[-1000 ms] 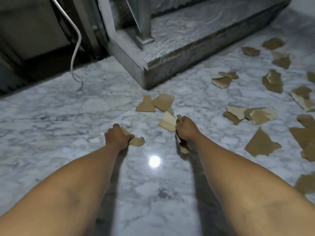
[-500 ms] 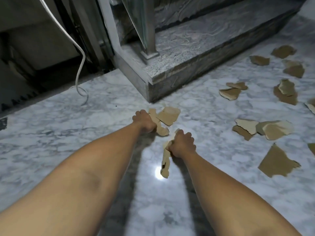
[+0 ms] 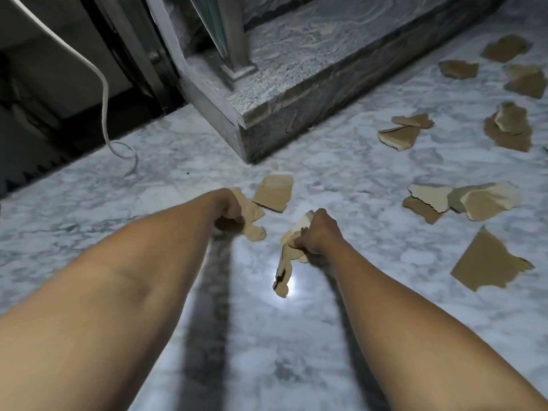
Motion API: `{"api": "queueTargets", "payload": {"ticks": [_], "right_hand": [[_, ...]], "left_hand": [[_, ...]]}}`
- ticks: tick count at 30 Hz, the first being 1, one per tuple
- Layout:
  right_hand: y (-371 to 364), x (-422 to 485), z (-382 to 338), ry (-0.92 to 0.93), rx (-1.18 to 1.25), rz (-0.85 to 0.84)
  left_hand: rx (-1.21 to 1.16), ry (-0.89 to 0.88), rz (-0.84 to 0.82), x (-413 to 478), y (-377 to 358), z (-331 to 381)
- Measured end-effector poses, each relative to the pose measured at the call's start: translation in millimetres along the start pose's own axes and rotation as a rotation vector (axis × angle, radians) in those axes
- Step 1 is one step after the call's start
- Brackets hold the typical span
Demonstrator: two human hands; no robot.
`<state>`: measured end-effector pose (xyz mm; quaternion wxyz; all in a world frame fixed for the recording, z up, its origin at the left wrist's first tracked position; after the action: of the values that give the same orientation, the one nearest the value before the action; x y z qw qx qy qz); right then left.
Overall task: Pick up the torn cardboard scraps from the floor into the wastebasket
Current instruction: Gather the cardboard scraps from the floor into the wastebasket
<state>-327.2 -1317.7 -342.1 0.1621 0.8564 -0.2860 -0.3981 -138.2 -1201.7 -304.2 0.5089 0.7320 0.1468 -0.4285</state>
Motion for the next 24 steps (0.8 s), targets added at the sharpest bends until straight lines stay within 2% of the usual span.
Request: {"api": "queueTargets", "payload": {"ticks": [2,6,12,19,21,24], "right_hand": [[2,1,1,0.002,-0.017,-0.025],[5,3,7,0.049,-0.013,-0.052],[3,3,6,0.044,-0.022,-0.090],[0,4,4,0.080,-0.059,-0.075],[0,3,4,0.082,-0.067,-0.078],[1,1,4,0.064,-0.065,-0.086]], "left_hand": [[0.157,0.014,-0.098,-7,7,-11],[0.468,0.037,-0.171,-20,28,-14],[0.619,-0.118,-0.152,-54,49,34],[0.432,-0.157,-0.103,-51,45,55],[0.295,-0.169,0.006,-45,40,59],[0.178,-0.249,0.311,-37,36,60]]}}
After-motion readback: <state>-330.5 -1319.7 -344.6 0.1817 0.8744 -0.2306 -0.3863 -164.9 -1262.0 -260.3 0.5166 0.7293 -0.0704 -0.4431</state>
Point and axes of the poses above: each hand's wrist, its own x-axis towards the middle knuckle, its own y-axis out of the back of the hand, z = x × y, the point moved 5 cm from there along x, towards the middle knuckle, and after that the axes turned 6 degrees about x, right-handed, at the moved point
